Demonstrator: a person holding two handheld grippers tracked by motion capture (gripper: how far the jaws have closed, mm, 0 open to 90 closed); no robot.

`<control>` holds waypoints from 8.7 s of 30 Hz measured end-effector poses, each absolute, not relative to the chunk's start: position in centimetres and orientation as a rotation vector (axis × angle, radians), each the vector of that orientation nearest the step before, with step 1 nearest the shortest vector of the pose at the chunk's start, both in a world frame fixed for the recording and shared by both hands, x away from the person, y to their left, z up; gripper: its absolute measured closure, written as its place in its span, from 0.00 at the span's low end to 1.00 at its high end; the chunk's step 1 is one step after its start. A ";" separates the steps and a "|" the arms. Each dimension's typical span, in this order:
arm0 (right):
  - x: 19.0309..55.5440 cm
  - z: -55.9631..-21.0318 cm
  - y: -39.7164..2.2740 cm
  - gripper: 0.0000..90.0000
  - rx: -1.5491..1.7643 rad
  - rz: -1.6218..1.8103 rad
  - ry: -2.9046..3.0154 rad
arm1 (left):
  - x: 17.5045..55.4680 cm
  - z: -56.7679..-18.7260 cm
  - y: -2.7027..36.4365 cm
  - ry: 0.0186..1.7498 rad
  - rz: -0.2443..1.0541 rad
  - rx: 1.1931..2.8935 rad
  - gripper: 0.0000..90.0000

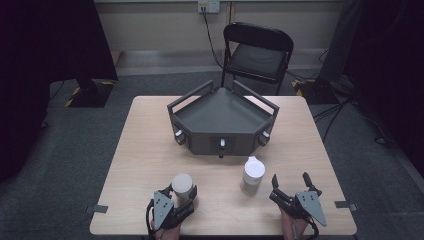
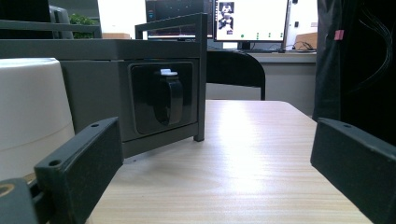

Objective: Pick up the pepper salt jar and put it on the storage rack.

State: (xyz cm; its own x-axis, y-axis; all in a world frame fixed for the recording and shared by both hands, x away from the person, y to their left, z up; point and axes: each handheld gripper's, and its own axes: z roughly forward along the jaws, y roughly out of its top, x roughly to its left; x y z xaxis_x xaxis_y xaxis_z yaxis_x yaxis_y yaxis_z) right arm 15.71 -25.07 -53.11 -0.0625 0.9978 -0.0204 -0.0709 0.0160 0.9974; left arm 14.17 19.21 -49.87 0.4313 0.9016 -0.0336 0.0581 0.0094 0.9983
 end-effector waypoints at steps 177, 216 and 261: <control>15.7 -53.1 -25.2 0.02 1.109 1.280 1.218 | 34.7 -34.5 15.1 0.921 0.783 1.405 0.00; 15.7 -53.1 -25.1 0.02 1.114 1.274 1.213 | 27.7 -38.3 18.9 0.886 0.866 1.348 0.00; 15.7 -53.0 -25.0 0.02 1.120 1.268 1.211 | 18.0 -49.8 20.0 0.929 0.972 1.192 0.00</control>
